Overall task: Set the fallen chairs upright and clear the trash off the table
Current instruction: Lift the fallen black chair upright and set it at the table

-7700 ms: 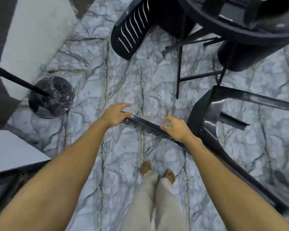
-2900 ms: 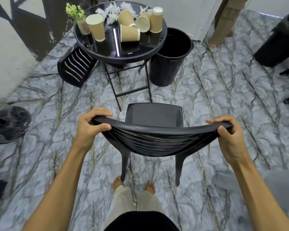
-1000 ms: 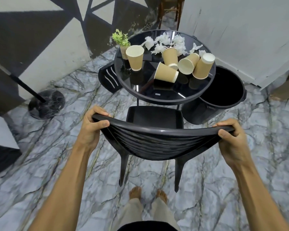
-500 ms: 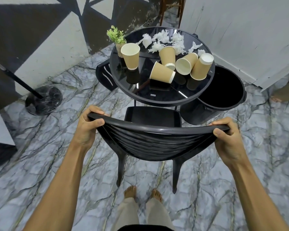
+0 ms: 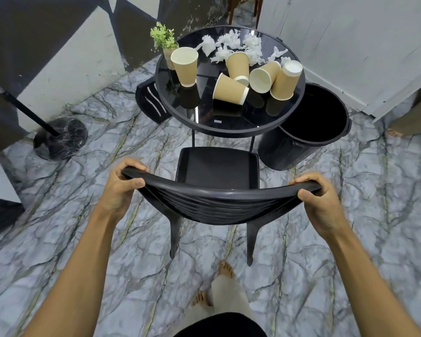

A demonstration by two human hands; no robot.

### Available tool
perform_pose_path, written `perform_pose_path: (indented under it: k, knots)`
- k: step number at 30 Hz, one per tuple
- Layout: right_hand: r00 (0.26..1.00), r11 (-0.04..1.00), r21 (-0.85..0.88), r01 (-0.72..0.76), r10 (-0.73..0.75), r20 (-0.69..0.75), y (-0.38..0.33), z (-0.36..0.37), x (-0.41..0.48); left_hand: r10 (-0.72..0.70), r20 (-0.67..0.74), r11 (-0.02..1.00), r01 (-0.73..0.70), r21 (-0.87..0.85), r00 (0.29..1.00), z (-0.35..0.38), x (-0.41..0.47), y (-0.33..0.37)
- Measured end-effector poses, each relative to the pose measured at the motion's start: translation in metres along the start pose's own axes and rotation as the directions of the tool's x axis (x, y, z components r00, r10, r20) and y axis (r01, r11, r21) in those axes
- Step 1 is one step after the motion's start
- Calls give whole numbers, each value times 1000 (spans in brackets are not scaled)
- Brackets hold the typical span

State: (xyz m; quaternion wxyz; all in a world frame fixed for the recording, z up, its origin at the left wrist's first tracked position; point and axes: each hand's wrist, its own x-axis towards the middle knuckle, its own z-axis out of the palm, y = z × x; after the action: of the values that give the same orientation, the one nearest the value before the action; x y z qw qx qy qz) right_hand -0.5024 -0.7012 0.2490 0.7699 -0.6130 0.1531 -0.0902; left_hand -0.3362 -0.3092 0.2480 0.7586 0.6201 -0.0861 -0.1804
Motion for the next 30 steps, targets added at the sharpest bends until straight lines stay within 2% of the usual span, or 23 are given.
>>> perform_pose_path:
  k: [3,15,23,30]
  knots:
    - [1000,999,-53,-10,10,2,7,-3,-20,-24,41,999,23,29,999,-6,-16,-6]
    - [998,984,-166,-68,70,8,26,-8,-96,-94,48,986,86,141,994,-17,-86,-26]
    - [992,968,-217,-124,130,11,37,-12,-121,-140,27,960,129,249,990,-23,-116,-33]
    - [987,952,-264,-154,161,3,36,-12,-128,-165,27,951,152,270,986,-19,-125,-31]
